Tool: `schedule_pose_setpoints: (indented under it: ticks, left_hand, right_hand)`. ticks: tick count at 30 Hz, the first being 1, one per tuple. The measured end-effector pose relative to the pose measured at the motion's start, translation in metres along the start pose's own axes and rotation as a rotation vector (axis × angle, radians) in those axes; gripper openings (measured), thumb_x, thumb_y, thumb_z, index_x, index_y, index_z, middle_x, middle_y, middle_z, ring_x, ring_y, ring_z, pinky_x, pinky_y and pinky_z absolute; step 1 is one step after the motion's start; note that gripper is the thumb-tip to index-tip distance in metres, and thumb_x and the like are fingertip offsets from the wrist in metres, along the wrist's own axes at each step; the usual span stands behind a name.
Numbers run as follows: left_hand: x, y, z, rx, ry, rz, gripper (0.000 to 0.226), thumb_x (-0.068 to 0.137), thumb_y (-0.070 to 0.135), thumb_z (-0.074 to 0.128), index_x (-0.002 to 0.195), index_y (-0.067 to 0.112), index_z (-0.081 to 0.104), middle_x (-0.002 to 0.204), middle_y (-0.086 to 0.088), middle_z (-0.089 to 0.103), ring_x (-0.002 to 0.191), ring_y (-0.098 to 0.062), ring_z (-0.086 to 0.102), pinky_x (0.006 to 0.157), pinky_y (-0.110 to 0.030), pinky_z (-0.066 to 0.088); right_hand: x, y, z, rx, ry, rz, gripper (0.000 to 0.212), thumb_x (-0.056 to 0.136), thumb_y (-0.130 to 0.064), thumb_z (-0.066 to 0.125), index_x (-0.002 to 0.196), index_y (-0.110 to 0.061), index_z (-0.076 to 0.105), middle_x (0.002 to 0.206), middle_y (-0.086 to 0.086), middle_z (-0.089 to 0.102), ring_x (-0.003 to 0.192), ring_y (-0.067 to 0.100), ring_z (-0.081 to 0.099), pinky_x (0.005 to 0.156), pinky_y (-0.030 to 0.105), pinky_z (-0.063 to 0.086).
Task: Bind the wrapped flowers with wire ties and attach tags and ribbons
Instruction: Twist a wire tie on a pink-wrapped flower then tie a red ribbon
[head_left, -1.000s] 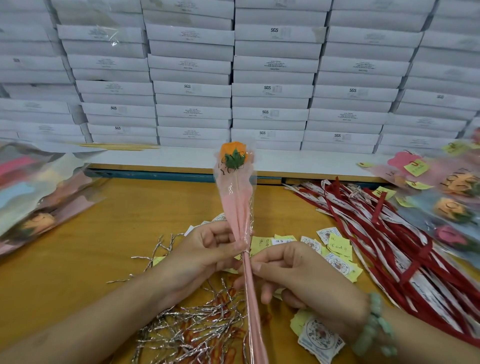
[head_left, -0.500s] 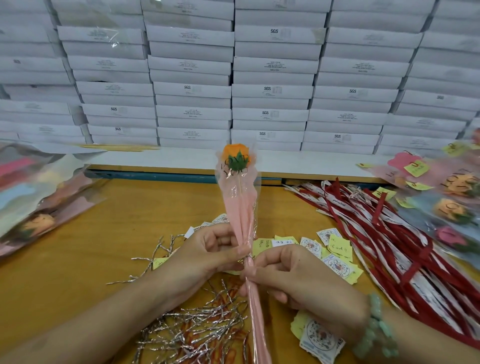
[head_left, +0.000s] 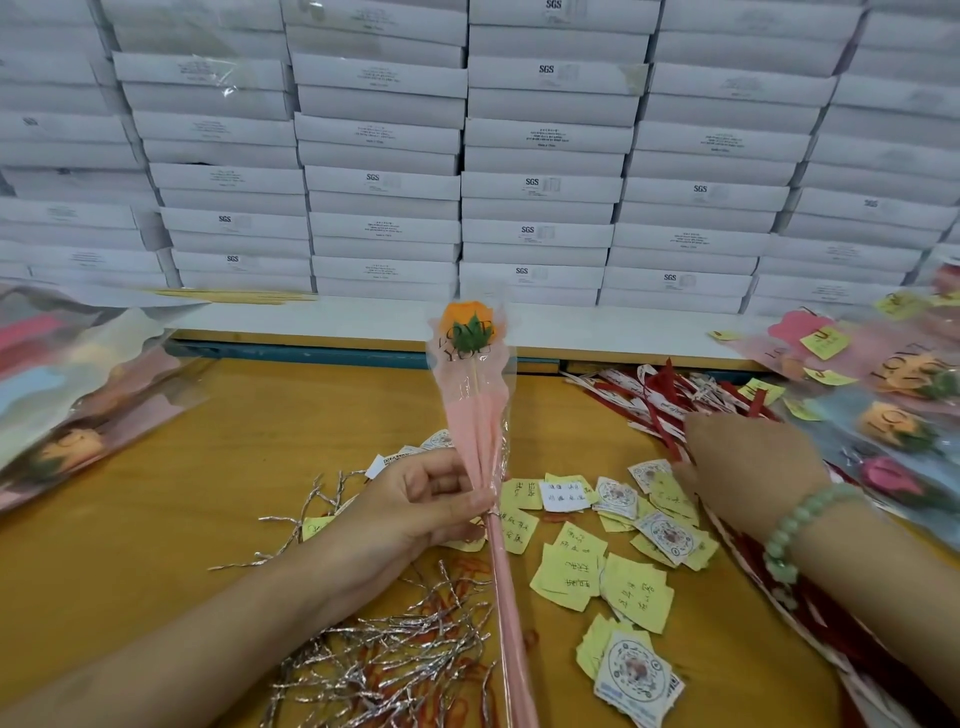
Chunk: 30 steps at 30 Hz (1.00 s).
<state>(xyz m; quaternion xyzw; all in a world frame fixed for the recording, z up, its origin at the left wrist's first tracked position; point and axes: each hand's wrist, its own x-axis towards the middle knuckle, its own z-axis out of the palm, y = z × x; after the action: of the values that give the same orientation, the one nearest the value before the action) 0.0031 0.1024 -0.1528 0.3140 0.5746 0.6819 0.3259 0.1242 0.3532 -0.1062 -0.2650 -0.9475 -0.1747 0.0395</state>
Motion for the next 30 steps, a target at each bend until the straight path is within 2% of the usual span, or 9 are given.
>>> schedule_pose_setpoints:
  ticks: [3, 7, 11, 13, 15, 19, 22, 24, 30]
  left_hand:
    - [0.0, 0.0, -0.001, 0.006, -0.003, -0.006, 0.042, 0.075, 0.017, 0.076, 0.113, 0.001, 0.068, 0.121, -0.028, 0.061, 0.103, -0.028, 0.063, 0.094, -0.042, 0.053]
    - [-0.001, 0.0, -0.001, 0.012, -0.02, -0.01, 0.04, 0.077, 0.018, 0.078, 0.114, 0.003, 0.069, 0.122, -0.027, 0.061, 0.105, -0.029, 0.063, 0.096, -0.044, 0.051]
    - [-0.002, 0.002, -0.001, 0.014, -0.024, -0.009, 0.036, 0.079, 0.018, 0.076, 0.112, 0.006, 0.07, 0.121, -0.026, 0.062, 0.104, -0.027, 0.064, 0.094, -0.041, 0.053]
    - [-0.002, 0.001, -0.001, 0.015, -0.03, -0.007, 0.035, 0.08, 0.016, 0.075, 0.112, 0.006, 0.07, 0.121, -0.026, 0.062, 0.104, -0.027, 0.064, 0.094, -0.042, 0.052]
    - [-0.002, 0.002, -0.001, 0.02, -0.032, 0.003, 0.035, 0.079, 0.017, 0.077, 0.112, 0.005, 0.07, 0.119, -0.026, 0.064, 0.102, -0.027, 0.064, 0.093, -0.042, 0.053]
    - [-0.004, 0.006, 0.0, 0.037, -0.063, 0.038, 0.037, 0.075, 0.024, 0.079, 0.109, 0.014, 0.073, 0.11, -0.01, 0.071, 0.095, -0.018, 0.066, 0.082, -0.032, 0.057]
    - [-0.006, 0.011, 0.003, 0.063, -0.075, 0.07, 0.035, 0.073, 0.027, 0.079, 0.108, 0.022, 0.074, 0.109, -0.003, 0.073, 0.082, -0.008, 0.066, 0.063, -0.019, 0.051]
    - [-0.006, 0.012, 0.003, 0.085, -0.076, 0.081, 0.037, 0.075, 0.028, 0.079, 0.111, 0.023, 0.073, 0.116, -0.007, 0.071, 0.085, -0.015, 0.064, 0.063, -0.019, 0.05]
    - [-0.01, 0.017, 0.005, 0.146, -0.07, 0.07, 0.033, 0.08, 0.036, 0.074, 0.113, 0.031, 0.069, 0.111, -0.003, 0.072, 0.05, -0.013, 0.059, 0.047, -0.017, 0.047]
  right_hand:
    - [0.006, 0.002, 0.014, -0.028, -0.044, 0.018, 0.021, 0.1, -0.04, 0.043, 0.105, -0.021, 0.052, 0.083, -0.007, 0.051, 0.073, 0.012, 0.054, 0.05, 0.022, 0.032]
    - [0.012, 0.005, 0.016, -0.044, -0.028, 0.028, 0.01, 0.099, -0.023, 0.044, 0.099, -0.022, 0.054, 0.081, -0.007, 0.055, 0.074, 0.011, 0.058, 0.055, 0.022, 0.039]
    - [0.012, 0.006, 0.012, -0.063, 0.17, 0.048, 0.007, 0.1, -0.022, 0.043, 0.103, -0.02, 0.049, 0.07, -0.008, 0.051, 0.066, 0.013, 0.057, 0.052, 0.025, 0.038]
    - [0.01, 0.003, 0.007, 0.089, 0.338, 0.025, 0.011, 0.103, -0.028, 0.038, 0.104, -0.019, 0.045, 0.066, -0.008, 0.053, 0.058, 0.015, 0.055, 0.047, 0.026, 0.034]
    - [0.004, -0.004, -0.004, 0.453, 0.386, -0.057, 0.012, 0.102, -0.031, 0.04, 0.1, -0.022, 0.048, 0.063, -0.01, 0.055, 0.052, 0.01, 0.052, 0.045, 0.026, 0.032]
    - [-0.019, -0.04, -0.025, 1.11, 0.148, -0.263, 0.009, 0.095, -0.02, 0.058, 0.087, -0.02, 0.062, 0.065, -0.008, 0.056, 0.044, -0.001, 0.045, 0.044, 0.01, 0.036]
    - [-0.038, -0.063, -0.03, 1.236, -0.022, -0.414, 0.01, 0.093, -0.018, 0.061, 0.085, -0.021, 0.066, 0.066, -0.009, 0.056, 0.047, -0.005, 0.048, 0.047, 0.006, 0.036]
    - [-0.045, -0.071, -0.029, 1.323, -0.121, -0.491, 0.011, 0.093, -0.015, 0.061, 0.087, -0.021, 0.067, 0.066, -0.015, 0.057, 0.048, -0.006, 0.05, 0.048, 0.005, 0.036]
    - [-0.046, -0.073, -0.027, 1.484, -0.26, -0.488, 0.02, 0.096, -0.013, 0.056, 0.105, -0.02, 0.071, 0.068, -0.009, 0.057, 0.044, -0.001, 0.039, 0.043, 0.01, 0.028]
